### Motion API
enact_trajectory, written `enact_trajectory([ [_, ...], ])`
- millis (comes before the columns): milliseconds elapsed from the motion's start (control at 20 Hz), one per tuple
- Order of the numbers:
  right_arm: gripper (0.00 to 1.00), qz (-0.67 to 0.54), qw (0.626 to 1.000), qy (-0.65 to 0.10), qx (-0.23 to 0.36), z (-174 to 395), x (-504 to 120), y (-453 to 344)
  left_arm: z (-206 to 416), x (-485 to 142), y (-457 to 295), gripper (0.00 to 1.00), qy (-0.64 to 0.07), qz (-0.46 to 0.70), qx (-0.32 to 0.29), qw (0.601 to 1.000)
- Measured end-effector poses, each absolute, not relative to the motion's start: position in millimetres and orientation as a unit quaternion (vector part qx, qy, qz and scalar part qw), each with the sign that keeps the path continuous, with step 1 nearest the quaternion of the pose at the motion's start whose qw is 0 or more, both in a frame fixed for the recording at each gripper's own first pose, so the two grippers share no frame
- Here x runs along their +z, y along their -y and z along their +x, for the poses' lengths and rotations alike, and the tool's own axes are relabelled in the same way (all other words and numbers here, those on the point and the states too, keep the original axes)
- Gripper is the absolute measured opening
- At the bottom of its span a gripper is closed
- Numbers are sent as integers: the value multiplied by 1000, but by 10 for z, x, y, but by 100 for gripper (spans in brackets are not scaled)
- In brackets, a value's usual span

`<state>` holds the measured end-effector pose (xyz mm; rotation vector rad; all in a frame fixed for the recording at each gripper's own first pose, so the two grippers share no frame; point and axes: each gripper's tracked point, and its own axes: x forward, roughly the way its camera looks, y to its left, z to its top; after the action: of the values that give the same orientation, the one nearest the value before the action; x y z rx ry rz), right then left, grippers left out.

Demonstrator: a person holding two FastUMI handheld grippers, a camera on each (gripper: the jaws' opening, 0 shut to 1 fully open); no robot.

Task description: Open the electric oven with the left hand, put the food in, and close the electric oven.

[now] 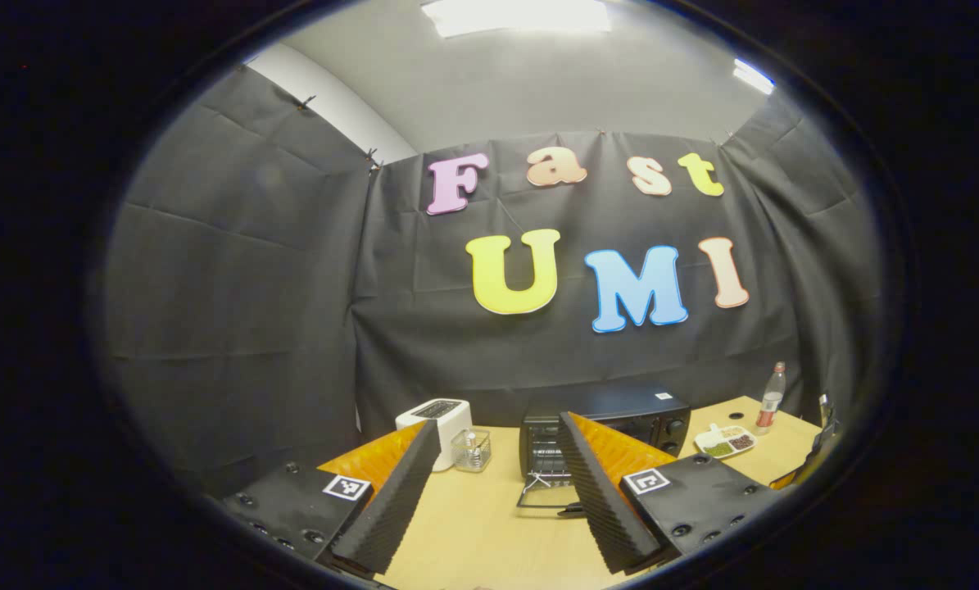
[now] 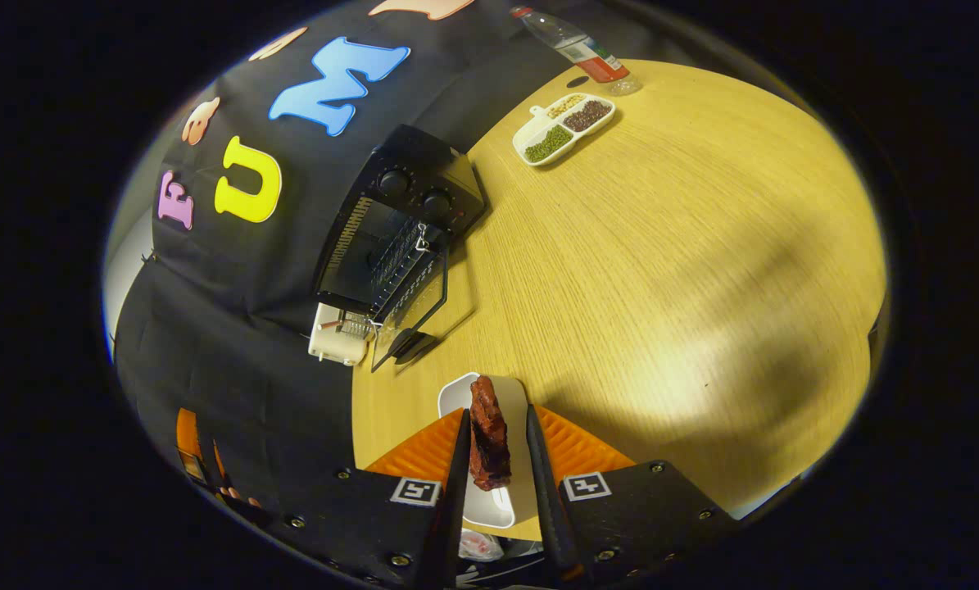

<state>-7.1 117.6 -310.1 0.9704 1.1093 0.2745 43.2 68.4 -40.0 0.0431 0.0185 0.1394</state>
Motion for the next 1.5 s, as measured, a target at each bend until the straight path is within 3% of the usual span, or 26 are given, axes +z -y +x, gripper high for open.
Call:
enact_trajectory([
  [50,30,449,724,-506,133,-91,-3082,-1226,439,-415,-672,100,-10,23,68,997],
  [100,40,447,730,-502,121,-99,-3141,-1259,448,-416,-656,100,-11,25,66,997],
  [200,14,453,727,-503,116,-38,-3113,-1177,468,-443,-662,100,-15,30,65,997],
  [250,8,443,732,-503,120,-33,-3125,-1203,483,-452,-670,100,-16,31,65,997],
  [1050,7,465,781,-392,145,772,-2188,-1509,768,-645,-879,100,-25,11,57,998],
  [1350,8,472,789,-366,141,1155,-2154,-1886,946,-731,-1162,100,-29,6,55,998],
  [1400,8,475,790,-361,139,1224,-2170,-1950,979,-743,-1223,96,-30,6,56,998],
  [1500,7,480,796,-342,136,1401,-2166,-2076,1017,-769,-1349,100,-32,4,58,998],
])
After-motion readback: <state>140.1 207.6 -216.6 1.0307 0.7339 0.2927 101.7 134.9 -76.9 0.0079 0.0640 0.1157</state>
